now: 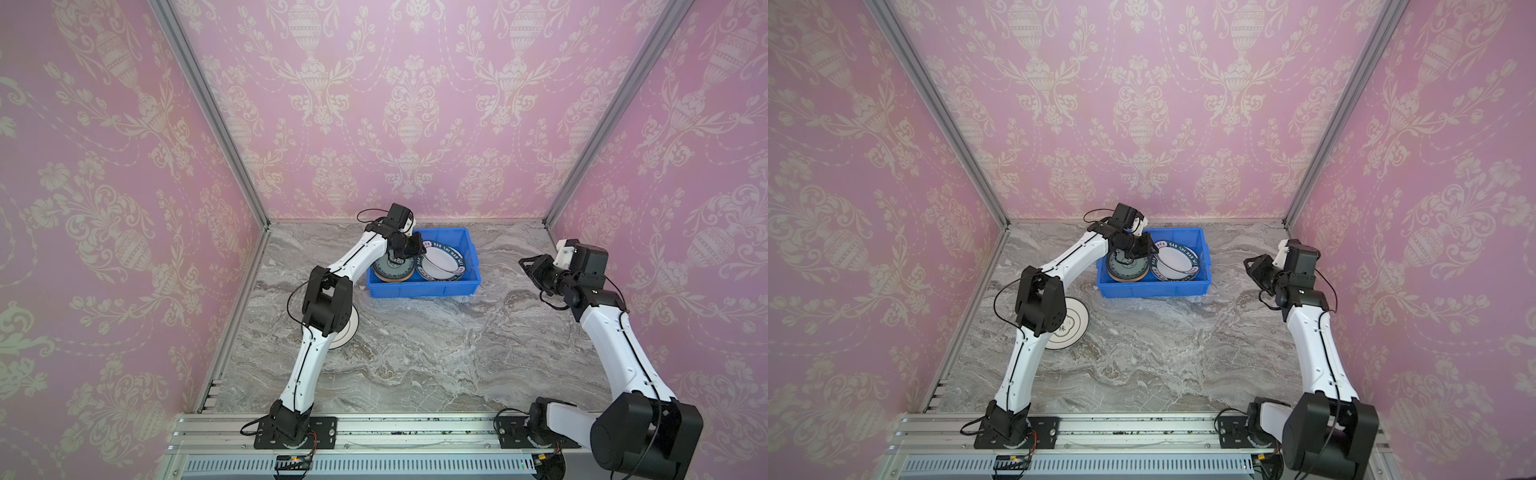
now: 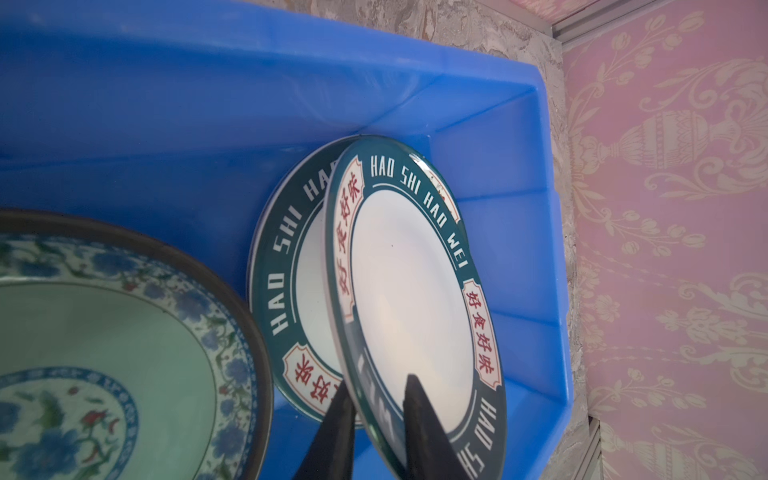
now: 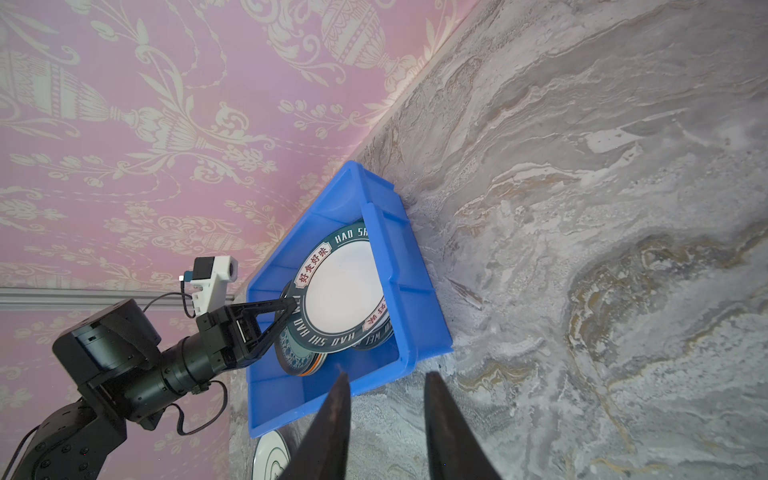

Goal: Place the plates into the plastic bin on the countertop
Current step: 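Lower the green-rimmed plate into the bin beside the matching plate with the left gripper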

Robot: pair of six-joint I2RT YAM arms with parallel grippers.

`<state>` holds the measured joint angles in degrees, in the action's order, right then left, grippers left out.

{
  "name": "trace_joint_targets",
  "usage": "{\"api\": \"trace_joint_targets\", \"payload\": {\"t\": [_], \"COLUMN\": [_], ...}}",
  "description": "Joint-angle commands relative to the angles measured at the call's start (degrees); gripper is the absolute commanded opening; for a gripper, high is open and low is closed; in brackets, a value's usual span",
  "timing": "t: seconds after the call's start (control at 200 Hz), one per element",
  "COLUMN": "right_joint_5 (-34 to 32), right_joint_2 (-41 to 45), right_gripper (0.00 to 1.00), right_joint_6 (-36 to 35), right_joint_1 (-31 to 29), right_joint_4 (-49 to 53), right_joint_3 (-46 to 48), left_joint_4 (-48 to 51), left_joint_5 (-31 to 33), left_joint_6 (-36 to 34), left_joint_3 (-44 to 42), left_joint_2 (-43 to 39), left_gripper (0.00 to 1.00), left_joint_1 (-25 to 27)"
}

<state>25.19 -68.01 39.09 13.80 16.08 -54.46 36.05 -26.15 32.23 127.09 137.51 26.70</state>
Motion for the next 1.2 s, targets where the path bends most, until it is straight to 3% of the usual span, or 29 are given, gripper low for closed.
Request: {"api": "trace_joint_targets", "payload": {"t": [0.0,0.39,0.716,1.196], "right_joint_5": [1.2,1.3,0.8,-1.7], "right_joint_2": [0.6,0.6,1.7,1.6], "right_gripper": [0.32,0.32,0.32,0.33], "right_joint_6": [0.5,-0.1,-0.1,-0.6], "right_joint_1": [0.3,-0.3,-1.3,-4.1], "right_joint_4": [-0.8,0.4,0.7,0.5], "right_joint_3": [0.1,0.5,1.2,0.8], "left_joint_4": [5.3,11.7,13.4,16.8], "left_joint_5": [3.8,6.7,9.8,16.0], "left_joint_6": [-4.4,-7.0,-9.1,-12.8], "left_joint_3": [3.6,10.0,10.6,10.3], "left_joint_2": [2.4,6.6,7.0,4.3], "left_gripper": [0.30,0.37,0.52,0.58], "left_joint_1": [0.8,1.4,2.5,2.7]}}
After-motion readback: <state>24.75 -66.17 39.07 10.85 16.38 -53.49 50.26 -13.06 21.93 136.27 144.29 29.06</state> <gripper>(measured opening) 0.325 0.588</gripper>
